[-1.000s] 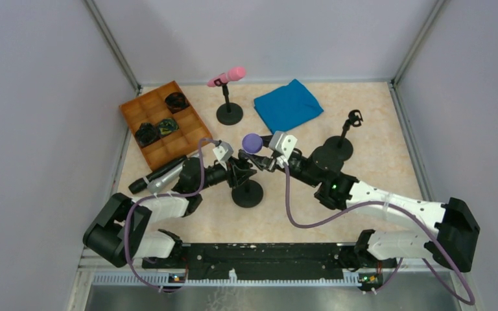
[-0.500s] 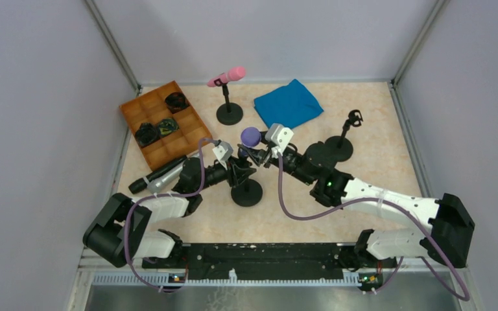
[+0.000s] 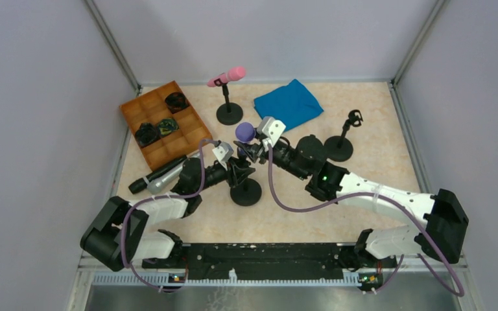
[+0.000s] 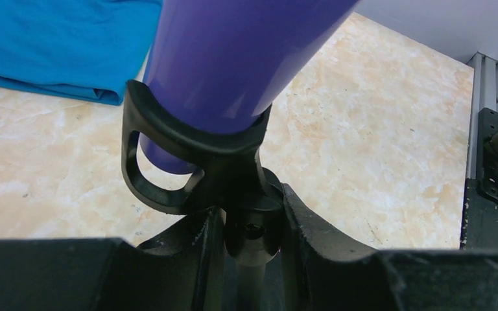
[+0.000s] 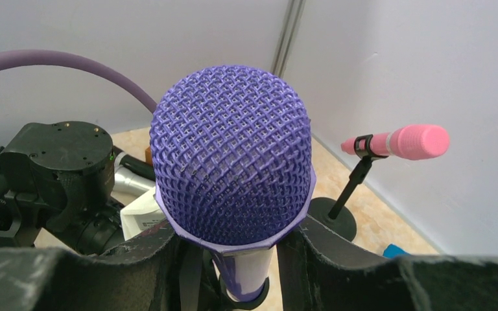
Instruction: Attach the microphones to the stand
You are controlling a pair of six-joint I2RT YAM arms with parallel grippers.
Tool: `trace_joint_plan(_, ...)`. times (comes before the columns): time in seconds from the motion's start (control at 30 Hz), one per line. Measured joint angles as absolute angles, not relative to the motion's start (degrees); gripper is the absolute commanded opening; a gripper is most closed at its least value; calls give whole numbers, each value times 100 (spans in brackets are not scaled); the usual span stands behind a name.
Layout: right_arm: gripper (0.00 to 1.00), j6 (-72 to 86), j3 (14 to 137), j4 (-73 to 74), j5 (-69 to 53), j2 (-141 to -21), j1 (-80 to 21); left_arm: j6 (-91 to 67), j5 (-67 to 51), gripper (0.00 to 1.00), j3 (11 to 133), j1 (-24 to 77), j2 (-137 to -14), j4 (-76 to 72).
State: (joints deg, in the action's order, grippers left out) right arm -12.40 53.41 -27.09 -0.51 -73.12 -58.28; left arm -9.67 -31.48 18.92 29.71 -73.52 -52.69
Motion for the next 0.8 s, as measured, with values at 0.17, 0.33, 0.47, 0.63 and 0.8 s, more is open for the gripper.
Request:
trace_joint_plan(0.17,0,-1238,5446,-2550,-51,-7389,-5826,-926,-3122,0,1892,2980,-7323,-5225)
trace_joint_plan(0.33,0,-1238,5443,-2600,-47,-7454,-5824,-923,-3103,0,1892,2980,-7321,-5223)
trace_joint_plan(0.47,0,-1236,5441,-2659,-25,-7505,-5824,-899,-3059,0,1892,2980,-7321,-5218)
trace_joint_plan(0.63,0,-1190,5446,-2724,43,-7577,-5822,-882,-3030,0,1892,2980,-7321,-5214)
trace_joint_plan(0.8,0,-1007,5537,-2674,80,-7675,-5754,-840,-2969,0,1892,2995,-7288,-5164)
